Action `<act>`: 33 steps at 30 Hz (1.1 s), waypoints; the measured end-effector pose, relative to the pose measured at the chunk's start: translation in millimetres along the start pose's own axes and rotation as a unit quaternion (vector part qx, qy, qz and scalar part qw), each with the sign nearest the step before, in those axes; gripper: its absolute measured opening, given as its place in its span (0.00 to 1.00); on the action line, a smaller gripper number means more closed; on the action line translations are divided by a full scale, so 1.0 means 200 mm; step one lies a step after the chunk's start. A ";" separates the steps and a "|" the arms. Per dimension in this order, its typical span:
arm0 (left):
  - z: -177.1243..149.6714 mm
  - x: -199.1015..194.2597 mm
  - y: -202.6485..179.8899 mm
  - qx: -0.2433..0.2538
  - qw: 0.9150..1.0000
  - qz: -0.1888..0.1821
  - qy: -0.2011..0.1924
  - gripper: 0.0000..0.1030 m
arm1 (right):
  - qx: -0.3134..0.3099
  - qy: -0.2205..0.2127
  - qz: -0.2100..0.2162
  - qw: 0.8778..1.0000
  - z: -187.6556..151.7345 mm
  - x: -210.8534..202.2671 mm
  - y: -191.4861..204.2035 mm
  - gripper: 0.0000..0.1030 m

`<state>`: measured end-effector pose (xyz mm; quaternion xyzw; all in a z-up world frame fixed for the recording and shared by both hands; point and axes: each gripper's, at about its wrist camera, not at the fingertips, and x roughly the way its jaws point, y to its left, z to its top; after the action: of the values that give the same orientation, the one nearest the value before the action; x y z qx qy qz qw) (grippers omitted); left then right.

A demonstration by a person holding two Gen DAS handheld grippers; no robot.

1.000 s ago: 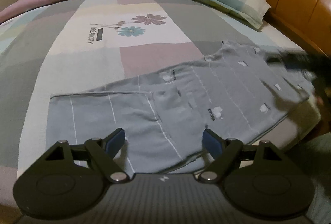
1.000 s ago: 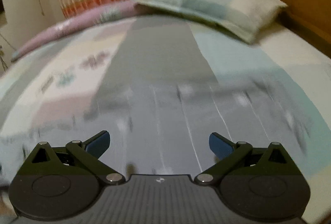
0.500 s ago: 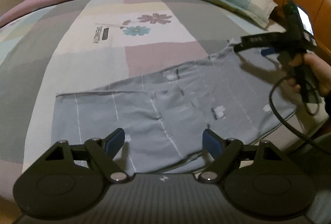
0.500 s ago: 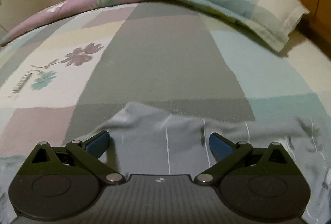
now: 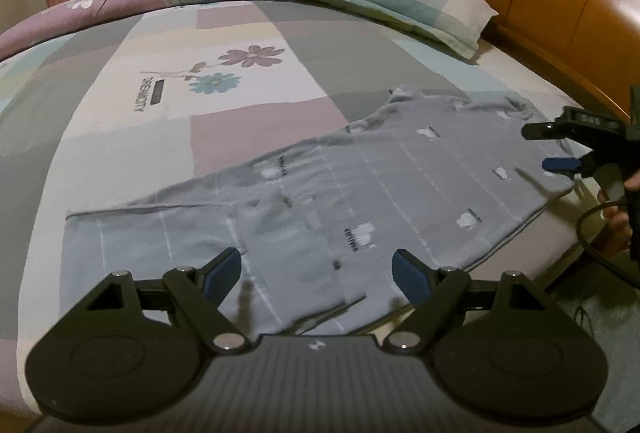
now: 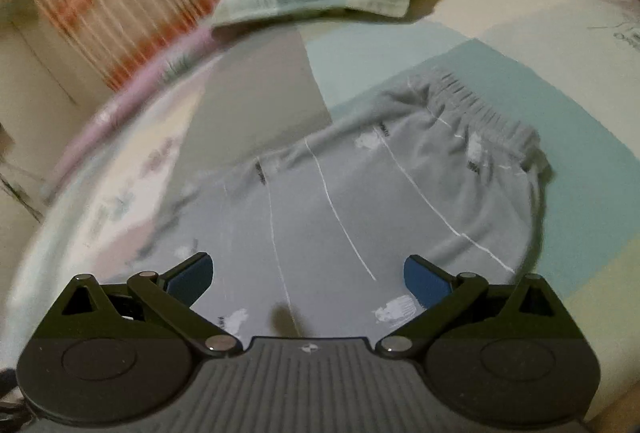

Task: Fold clothes
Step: 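Move the right tool onto the folded grey sweatpants and close on them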

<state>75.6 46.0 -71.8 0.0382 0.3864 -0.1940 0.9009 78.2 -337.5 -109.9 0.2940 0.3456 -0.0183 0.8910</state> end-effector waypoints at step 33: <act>0.06 0.08 -0.14 0.008 1.000 -0.021 0.012 0.82 | 0.223 -0.055 0.083 0.970 0.14 -0.17 -0.59 1.00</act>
<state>83.8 12.8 -71.7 0.0398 0.3962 -0.2154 0.8916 41.6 -456.1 -132.7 0.5115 0.2575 -0.0373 0.8189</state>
